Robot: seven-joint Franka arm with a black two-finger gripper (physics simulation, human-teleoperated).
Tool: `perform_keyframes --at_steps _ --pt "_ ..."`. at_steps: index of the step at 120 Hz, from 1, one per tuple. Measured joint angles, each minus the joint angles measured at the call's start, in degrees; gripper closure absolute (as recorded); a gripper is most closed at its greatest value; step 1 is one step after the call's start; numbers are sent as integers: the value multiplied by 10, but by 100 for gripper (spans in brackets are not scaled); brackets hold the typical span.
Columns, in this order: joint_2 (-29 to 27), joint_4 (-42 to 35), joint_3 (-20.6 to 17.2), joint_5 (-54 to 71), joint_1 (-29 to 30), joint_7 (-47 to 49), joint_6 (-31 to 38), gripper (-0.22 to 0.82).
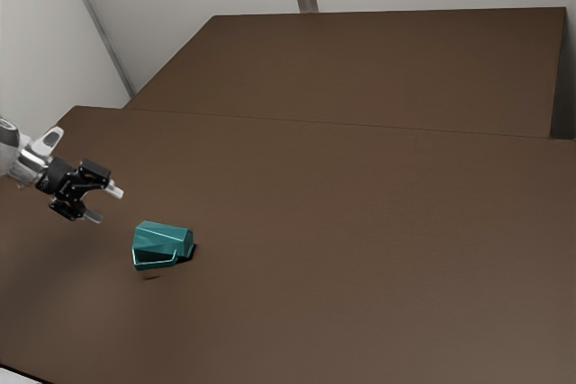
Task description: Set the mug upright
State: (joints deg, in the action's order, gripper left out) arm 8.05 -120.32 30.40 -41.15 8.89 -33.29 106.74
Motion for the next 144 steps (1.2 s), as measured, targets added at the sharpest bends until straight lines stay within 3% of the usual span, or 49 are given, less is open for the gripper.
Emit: perform_keyframes --at_steps 45,131,144 --pt "12 -84 11 -180 15 -143 -12 2" --pt "12 -124 -1 -204 -24 -270 -19 2" --pt "12 -124 -2 -206 -27 -279 -17 7"
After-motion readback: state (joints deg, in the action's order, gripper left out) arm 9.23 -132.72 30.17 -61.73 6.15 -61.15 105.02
